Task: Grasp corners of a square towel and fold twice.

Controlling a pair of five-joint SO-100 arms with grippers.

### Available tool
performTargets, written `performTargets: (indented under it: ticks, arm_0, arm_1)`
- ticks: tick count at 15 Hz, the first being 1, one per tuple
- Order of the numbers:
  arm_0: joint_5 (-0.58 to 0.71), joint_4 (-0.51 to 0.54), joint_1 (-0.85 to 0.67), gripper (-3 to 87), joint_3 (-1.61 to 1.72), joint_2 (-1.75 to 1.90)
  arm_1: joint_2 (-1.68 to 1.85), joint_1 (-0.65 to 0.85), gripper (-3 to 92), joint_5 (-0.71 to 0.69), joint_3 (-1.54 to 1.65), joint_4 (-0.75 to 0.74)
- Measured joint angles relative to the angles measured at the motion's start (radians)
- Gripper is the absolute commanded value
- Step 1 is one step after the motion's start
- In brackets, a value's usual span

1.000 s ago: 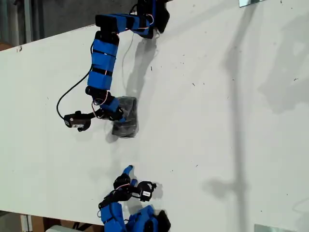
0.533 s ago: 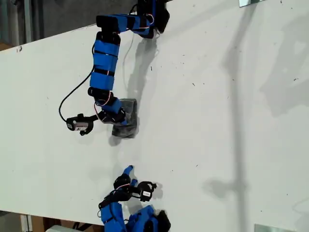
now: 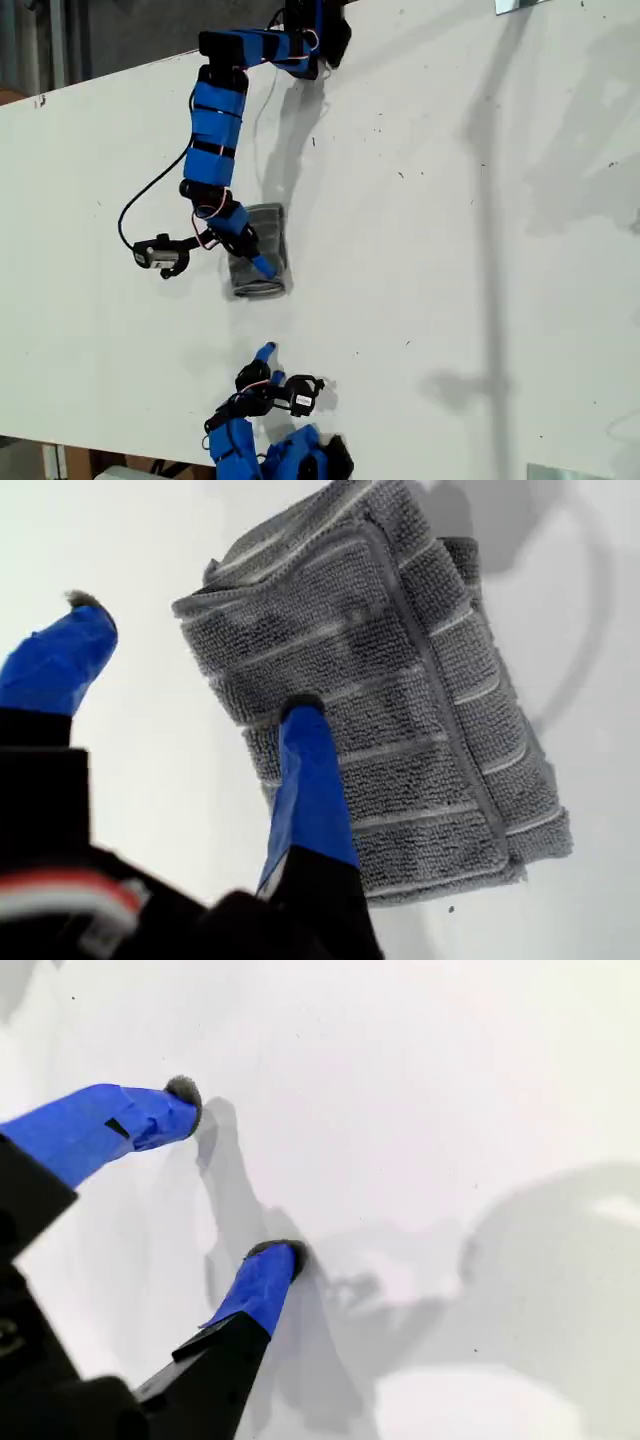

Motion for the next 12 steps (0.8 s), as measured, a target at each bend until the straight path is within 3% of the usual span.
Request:
performTargets:
  ticks: [2,5,10,12]
  arm_0:
    - [-0.003,0.000,0.000,26.0,0.000,0.000]
    - [-0.005,0.000,0.000,26.0,0.000,0.000]
    - [-0.012,-0.011,0.000,25.8,0.034,0.043]
    - [-0.012,-0.020,0.000,25.8,0.104,0.158]
  arm_1:
    - [0.057,0.015,38.2,-0.002,0.017,0.009]
    - [0.284,0.055,39.6,0.072,0.295,0.072]
    - [1.028,-0.043,40.0,0.451,1.098,0.098]
    - [1.582,-0.124,40.9,0.623,1.391,0.232]
